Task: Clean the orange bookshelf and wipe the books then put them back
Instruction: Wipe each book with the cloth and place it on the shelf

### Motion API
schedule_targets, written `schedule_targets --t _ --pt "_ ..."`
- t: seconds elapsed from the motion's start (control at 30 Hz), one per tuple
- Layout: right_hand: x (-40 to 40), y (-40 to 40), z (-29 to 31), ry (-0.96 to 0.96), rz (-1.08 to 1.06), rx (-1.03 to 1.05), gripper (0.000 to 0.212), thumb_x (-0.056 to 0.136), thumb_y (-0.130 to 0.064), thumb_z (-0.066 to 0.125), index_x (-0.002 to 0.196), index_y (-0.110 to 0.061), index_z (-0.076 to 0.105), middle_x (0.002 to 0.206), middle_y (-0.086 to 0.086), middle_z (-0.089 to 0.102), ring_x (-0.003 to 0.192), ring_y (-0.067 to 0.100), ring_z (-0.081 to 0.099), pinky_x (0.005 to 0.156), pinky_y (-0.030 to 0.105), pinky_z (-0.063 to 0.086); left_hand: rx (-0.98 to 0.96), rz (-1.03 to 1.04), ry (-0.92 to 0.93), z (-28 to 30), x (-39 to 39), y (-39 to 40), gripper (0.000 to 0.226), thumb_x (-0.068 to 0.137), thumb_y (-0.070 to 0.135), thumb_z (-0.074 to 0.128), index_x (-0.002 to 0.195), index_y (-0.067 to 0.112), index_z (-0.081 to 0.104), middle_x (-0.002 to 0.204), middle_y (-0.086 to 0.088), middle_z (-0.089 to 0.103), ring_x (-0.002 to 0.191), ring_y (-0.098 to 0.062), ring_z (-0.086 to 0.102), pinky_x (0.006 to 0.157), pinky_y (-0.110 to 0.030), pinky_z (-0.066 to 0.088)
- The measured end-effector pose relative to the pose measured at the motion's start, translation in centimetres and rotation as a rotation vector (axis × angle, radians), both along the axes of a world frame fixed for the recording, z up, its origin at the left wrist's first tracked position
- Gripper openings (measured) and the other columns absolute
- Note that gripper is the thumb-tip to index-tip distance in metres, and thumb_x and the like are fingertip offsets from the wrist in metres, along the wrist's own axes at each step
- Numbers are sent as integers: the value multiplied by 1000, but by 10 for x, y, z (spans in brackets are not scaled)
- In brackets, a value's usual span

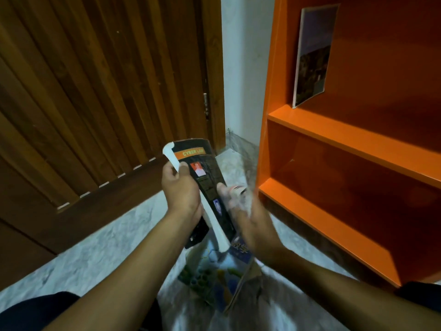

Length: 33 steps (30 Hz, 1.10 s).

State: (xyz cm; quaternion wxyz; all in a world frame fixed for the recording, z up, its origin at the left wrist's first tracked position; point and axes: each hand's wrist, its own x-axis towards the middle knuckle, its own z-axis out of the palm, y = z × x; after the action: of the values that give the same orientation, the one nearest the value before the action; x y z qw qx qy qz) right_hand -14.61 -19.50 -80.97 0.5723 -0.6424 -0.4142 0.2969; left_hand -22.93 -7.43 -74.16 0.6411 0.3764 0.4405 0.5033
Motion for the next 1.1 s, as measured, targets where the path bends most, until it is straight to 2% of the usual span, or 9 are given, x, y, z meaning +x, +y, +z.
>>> schedule_targets --t 0.17,0.3,0.43,0.6,0.67,0.73,0.83,0.97,1.1 --pt "-15 -7 -11 -282 104 8 79 80 -37 74 146 -27 31 142 -6 49 130 6 50 103 27 47 -44 -45 -70 5 10 -10 21 105 17 44 122 16 58 108 -9 71 102 -30 70 93 -56 55" --pt "-8 -7 -1 -373 -101 84 56 84 -14 65 132 -30 41 120 -6 63 103 6 64 80 28 56 14 -109 -77 20 12 -14 20 102 12 50 120 16 57 111 -10 71 102 -26 70 91 -49 57" --pt "16 2 18 -41 -123 126 39 90 -1 61 110 -32 50 98 -7 64 85 6 67 64 25 56 176 -292 75 21 12 -2 29 98 14 58 127 18 54 114 -1 70 91 -11 72 77 -32 60" --pt "36 10 23 272 -154 105 37 92 6 54 117 -22 56 104 6 68 86 14 69 62 22 52 126 -355 712 -34 -1 21 60 91 37 68 142 24 38 137 -9 52 118 -30 57 93 -51 53" --pt "46 8 31 277 -152 108 35 92 11 51 113 -16 56 93 2 66 72 2 66 59 17 50 -269 -497 521 -43 -6 26 42 96 31 62 132 15 47 112 -13 60 93 -29 64 69 -45 59" --pt "57 5 42 265 -119 122 34 92 13 51 108 -16 57 89 -1 66 69 -1 64 62 18 52 -420 -660 330 -40 -9 28 14 101 22 51 110 15 59 103 -11 63 91 -27 64 76 -50 58" --pt "78 1 61 220 -98 169 29 94 8 56 111 -15 59 97 3 70 81 10 69 73 27 57 -308 -631 136 -30 -2 37 18 102 7 46 111 17 58 110 -14 64 107 -31 60 85 -59 53" --pt "105 -5 89 200 -280 216 9 99 -5 54 98 -10 61 70 5 64 46 9 59 40 20 43 -39 -595 45 12 14 29 22 99 1 49 110 19 53 108 -9 67 93 -28 67 70 -60 58" --pt "146 -11 98 86 -641 319 11 92 -9 53 96 -18 60 91 6 66 76 20 62 66 39 54 241 -544 41 58 49 17 27 99 -1 49 104 25 55 105 -5 69 96 -28 68 65 -52 59"
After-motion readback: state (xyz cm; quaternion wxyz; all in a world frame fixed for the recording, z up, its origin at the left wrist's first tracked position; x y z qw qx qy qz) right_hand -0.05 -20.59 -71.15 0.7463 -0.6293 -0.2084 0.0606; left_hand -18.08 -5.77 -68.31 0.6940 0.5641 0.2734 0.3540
